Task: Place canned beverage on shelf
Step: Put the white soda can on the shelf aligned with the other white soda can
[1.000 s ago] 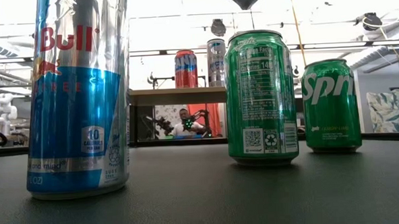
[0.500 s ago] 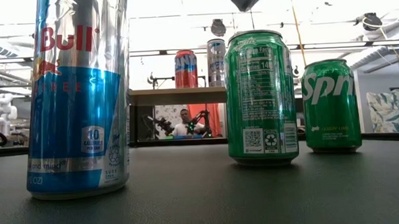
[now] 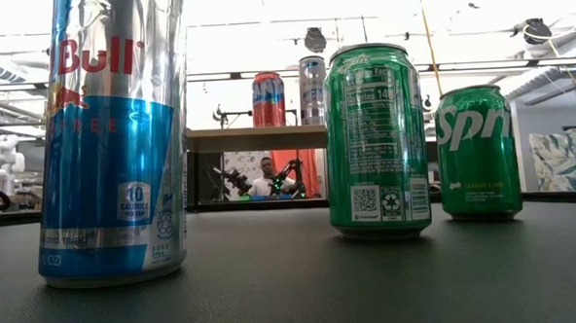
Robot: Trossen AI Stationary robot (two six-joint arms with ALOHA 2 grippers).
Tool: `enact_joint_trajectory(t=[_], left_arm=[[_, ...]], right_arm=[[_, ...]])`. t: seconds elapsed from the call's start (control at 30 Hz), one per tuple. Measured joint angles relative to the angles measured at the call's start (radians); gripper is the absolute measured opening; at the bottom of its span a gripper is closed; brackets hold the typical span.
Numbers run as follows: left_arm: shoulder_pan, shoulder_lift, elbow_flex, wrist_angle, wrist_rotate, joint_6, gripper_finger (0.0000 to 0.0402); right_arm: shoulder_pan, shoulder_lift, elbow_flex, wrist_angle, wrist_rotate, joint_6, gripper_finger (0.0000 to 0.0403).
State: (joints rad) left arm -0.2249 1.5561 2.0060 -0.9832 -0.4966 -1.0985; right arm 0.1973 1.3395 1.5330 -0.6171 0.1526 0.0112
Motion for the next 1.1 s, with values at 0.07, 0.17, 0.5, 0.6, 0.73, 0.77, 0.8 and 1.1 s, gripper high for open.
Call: enact_joint_trajectory(t=[0.07, 0.17, 0.5, 0.6, 0.73, 0.77, 0.8, 1.1], left_arm=[[0.0, -0.003, 0.0, 0.039, -0.006, 0.07, 0.0377], [0.002, -0.014, 0.0, 0.091, -0.015, 0.189, 0.0377], [0.067, -0.018, 0.0, 0.34, -0.108, 0.685, 0.0377], [0.077, -0.018, 0.0, 0.408, -0.108, 0.893, 0.0377], [0.076, -0.026, 0.0, 0.425, -0.127, 0.924, 0.0377], [0.076, -0.032, 0.0, 0.415, -0.129, 0.9, 0.0377], [0.076, -0.037, 0.0, 0.415, -0.127, 0.873, 0.0377], [0.08, -0.084, 0.0, 0.349, -0.052, 0.834, 0.0377]], right_arm=[[-0.016, -0.021, 0.0, 0.011, 0.001, 0.014, 0.0251], [-0.044, -0.049, 0.0, 0.033, 0.002, 0.045, 0.0251], [-0.152, -0.084, 0.001, 0.224, 0.0, 0.193, 0.0251], [-0.169, -0.085, 0.001, 0.266, 0.0, 0.195, 0.0251], [-0.181, -0.085, 0.001, 0.29, 0.001, 0.195, 0.0251], [-0.183, -0.085, 0.001, 0.294, 0.001, 0.195, 0.0251], [-0.184, -0.085, 0.001, 0.299, 0.002, 0.197, 0.0251], [-0.184, -0.078, -0.018, 0.333, 0.009, 0.233, 0.0251]])
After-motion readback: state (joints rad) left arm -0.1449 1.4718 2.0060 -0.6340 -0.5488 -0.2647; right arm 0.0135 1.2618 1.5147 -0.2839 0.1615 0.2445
